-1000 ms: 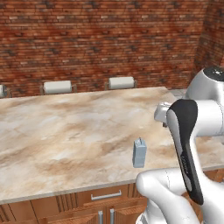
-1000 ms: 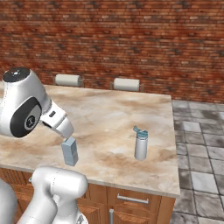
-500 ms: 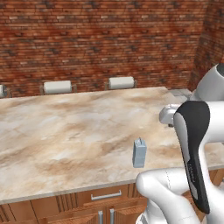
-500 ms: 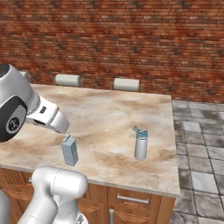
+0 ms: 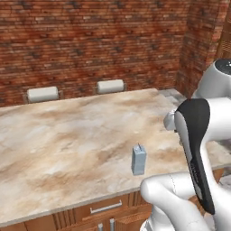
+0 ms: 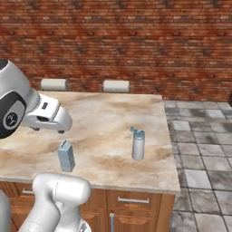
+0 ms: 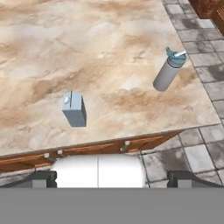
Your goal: Move the drinks to the dining counter.
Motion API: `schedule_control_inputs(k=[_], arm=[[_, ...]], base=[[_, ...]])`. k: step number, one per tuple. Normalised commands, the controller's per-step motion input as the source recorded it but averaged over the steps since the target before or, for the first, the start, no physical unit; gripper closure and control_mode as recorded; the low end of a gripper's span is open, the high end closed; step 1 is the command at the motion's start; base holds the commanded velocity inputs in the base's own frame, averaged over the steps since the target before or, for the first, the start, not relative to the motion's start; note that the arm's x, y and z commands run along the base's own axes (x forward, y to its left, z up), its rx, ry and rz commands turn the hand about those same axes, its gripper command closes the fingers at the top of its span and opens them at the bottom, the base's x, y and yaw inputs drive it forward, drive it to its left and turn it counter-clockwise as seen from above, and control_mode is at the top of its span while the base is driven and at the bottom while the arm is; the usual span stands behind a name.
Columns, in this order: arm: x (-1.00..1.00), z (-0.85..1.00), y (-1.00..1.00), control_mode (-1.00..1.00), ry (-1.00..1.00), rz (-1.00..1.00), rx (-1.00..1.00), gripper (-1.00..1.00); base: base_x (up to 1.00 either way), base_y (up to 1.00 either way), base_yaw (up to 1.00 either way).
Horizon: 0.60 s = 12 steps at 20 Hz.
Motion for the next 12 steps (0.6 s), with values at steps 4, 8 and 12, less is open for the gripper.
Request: schedule_control_inputs(k=[4, 8, 12], arm=[[0.00, 0.00, 0.00, 1.00, 0.00, 0.00, 0.00, -1.00], [0.00, 0.00, 0.00, 1.00, 0.00, 0.00, 0.00, -1.00], [0.00, 0.00, 0.00, 1.00, 0.00, 0.00, 0.00, -1.00]], base=[[0.31, -0.23, -0.82], [0.00, 0.00, -1.00], [0.00, 0.00, -1.00]])
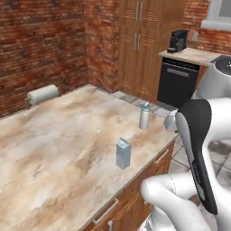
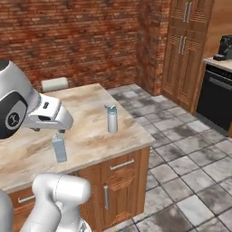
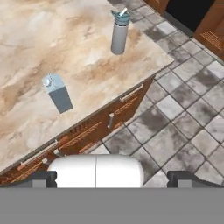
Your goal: Move the drinks to the dining counter.
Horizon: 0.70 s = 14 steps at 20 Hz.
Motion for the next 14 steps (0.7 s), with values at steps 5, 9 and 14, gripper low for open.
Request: schedule_control_inputs(k=[5, 9, 14], arm=[[0.00, 0.00, 0.00, 1.00, 0.00, 0.00, 0.00, -1.00], [0.00, 0.00, 0.00, 1.00, 0.00, 0.00, 0.00, -1.00], [0.00, 0.00, 0.00, 1.00, 0.00, 0.00, 0.00, -1.00]], base=[[0.00, 0.01, -1.00], [0.08, 0.01, -0.98], [0.06, 0.02, -0.95]])
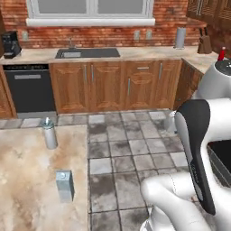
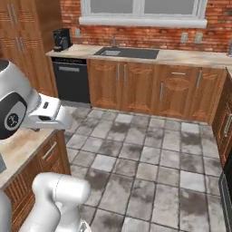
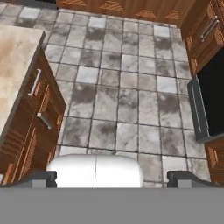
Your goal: Move the drinks to the dining counter.
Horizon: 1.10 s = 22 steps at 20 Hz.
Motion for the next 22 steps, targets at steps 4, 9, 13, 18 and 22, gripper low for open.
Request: schedule_control_inputs(k=[4, 9, 13, 18, 22], arm=[[0.00, 0.00, 0.00, 1.00, 0.00, 0.00, 0.00, -1.00], [0.00, 0.00, 0.00, 1.00, 0.00, 0.00, 0.00, -1.00], [0.00, 0.00, 0.00, 1.00, 0.00, 0.00, 0.00, -1.00], [0.00, 0.00, 0.00, 1.00, 0.00, 0.00, 0.00, -1.00], [0.00, 0.00, 0.00, 1.00, 0.00, 0.00, 0.00, -1.00]], base=[[0.00, 0.04, -0.91], [0.01, 0.00, -0.86], [0.40, 0.26, -0.70], [0.98, 0.80, -0.35], [1.00, 1.00, -0.30]])
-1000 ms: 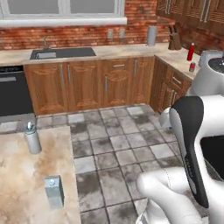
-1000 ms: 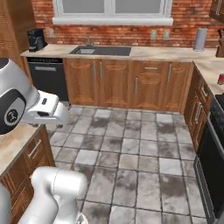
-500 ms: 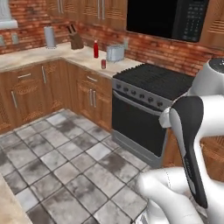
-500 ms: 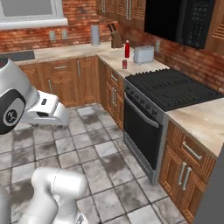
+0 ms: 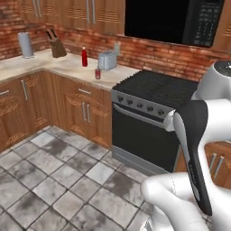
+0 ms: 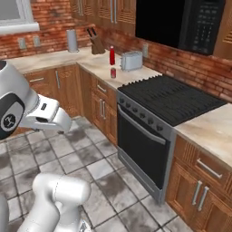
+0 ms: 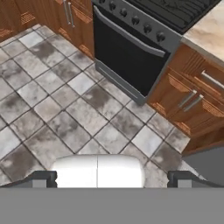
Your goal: Move the drinks to the dining counter.
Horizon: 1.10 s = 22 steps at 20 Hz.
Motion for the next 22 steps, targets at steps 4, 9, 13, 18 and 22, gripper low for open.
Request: schedule_control_inputs(k=[4, 9, 13, 18, 22], arm=[[0.00, 0.00, 0.00, 1.00, 0.00, 0.00, 0.00, -1.00], [0.00, 0.00, 0.00, 1.00, 0.00, 0.00, 0.00, -1.00], [0.00, 0.00, 0.00, 1.00, 0.00, 0.00, 0.00, -1.00], [0.00, 0.00, 0.00, 1.00, 0.00, 0.00, 0.00, -1.00], [0.00, 0.00, 0.00, 1.00, 0.00, 0.00, 0.00, -1.00]], base=[[1.00, 0.96, -0.28], [1.00, 0.99, -0.26], [1.00, 1.00, -0.29], [1.00, 1.00, -0.29], [1.00, 1.00, -0.30]])
